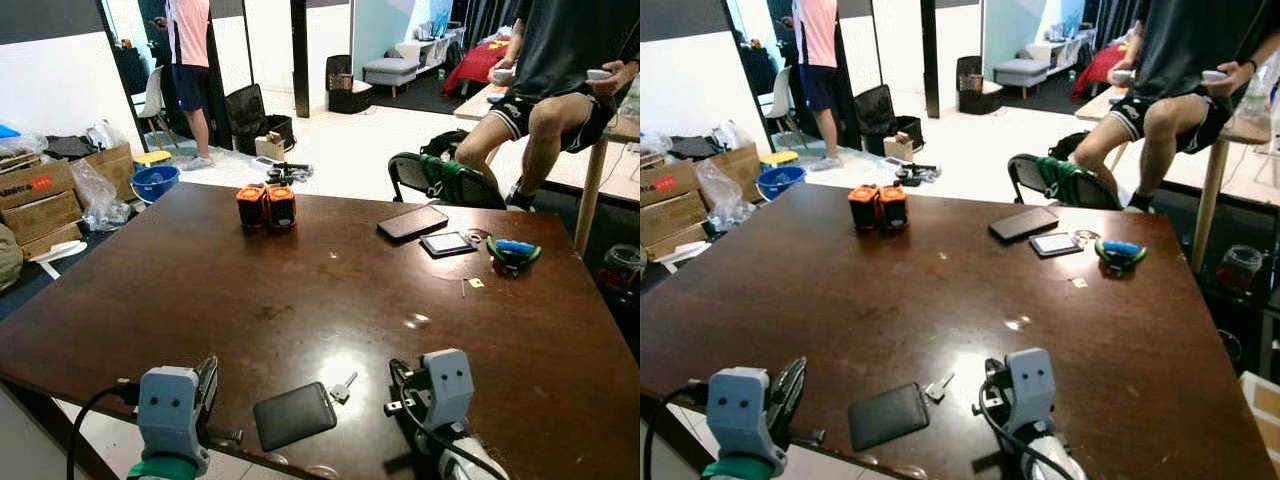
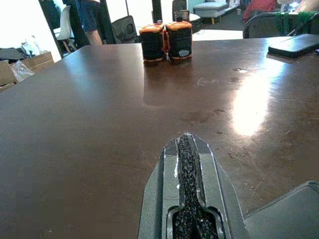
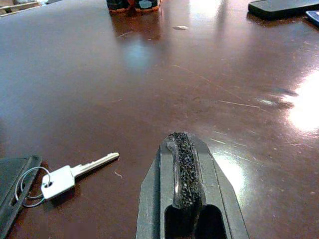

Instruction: Hang keys on a hook

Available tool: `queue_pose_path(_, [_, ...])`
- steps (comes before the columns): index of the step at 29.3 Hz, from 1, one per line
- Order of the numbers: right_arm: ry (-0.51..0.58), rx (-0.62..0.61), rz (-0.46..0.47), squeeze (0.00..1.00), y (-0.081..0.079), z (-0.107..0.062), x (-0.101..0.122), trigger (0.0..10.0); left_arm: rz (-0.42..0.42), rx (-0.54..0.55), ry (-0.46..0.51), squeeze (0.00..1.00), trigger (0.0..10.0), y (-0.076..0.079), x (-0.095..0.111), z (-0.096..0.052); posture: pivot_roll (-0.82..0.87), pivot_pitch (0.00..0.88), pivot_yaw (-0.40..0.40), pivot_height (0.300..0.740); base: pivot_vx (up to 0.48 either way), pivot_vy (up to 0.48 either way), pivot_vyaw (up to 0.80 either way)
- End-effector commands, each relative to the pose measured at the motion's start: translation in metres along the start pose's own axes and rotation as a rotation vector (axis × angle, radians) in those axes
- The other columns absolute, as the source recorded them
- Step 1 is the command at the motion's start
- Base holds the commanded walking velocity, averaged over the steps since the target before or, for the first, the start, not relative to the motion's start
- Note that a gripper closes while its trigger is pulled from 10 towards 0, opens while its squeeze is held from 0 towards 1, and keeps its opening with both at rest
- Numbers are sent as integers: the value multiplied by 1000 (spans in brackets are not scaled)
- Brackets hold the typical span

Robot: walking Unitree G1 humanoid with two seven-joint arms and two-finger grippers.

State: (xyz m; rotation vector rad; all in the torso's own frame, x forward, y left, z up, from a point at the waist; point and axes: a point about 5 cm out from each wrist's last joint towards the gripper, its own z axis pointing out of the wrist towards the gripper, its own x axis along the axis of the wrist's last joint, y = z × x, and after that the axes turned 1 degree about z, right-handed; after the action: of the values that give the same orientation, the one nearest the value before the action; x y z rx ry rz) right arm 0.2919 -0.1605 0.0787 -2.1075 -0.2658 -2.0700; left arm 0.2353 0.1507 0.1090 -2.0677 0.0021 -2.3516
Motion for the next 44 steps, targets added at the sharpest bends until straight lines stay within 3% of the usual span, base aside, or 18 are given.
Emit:
queue_pose_path(1, [-17,21,24,0,-4,5,-1,10000,3,15,-26,0,10000,-4,-5,-3,-36,0,155,740,0,0,0])
queue_pose_path(12, [0,64,51,0,-10,17,7,10000,-19,22,-29,0,10000,-4,-4,-3,-30,1,152,740,0,44,0])
queue_pose_path(16, [-1,65,49,0,-10,17,7,10000,-34,21,-29,0,10000,-4,-4,-3,-21,7,147,740,0,480,0])
queue_pose_path(36, [-8,62,61,0,-10,20,6,10000,-14,20,-30,0,10000,-5,-3,-6,-20,11,148,740,0,0,0])
queue_pose_path(37, [-15,73,72,224,-11,20,5,10000,-14,21,-30,0,10000,-5,-4,-6,-20,11,148,740,0,0,0])
queue_pose_path(39, [-15,73,72,224,-11,20,5,10000,-14,21,-30,0,10000,-5,-4,-6,-20,11,148,740,0,0,0])
queue_pose_path(40, [-19,84,82,945,-12,20,5,10000,-15,21,-30,0,10000,-5,-4,-6,-20,11,148,740,0,0,0])
queue_pose_path(41, [-22,97,91,1000,-13,19,4,10000,-16,20,-30,0,10000,-5,-3,-6,-20,11,148,740,0,0,0])
queue_pose_path(44, [-25,108,97,1000,-14,19,4,10000,-16,20,-30,0,10000,-5,-4,-6,-20,11,148,740,0,0,0])
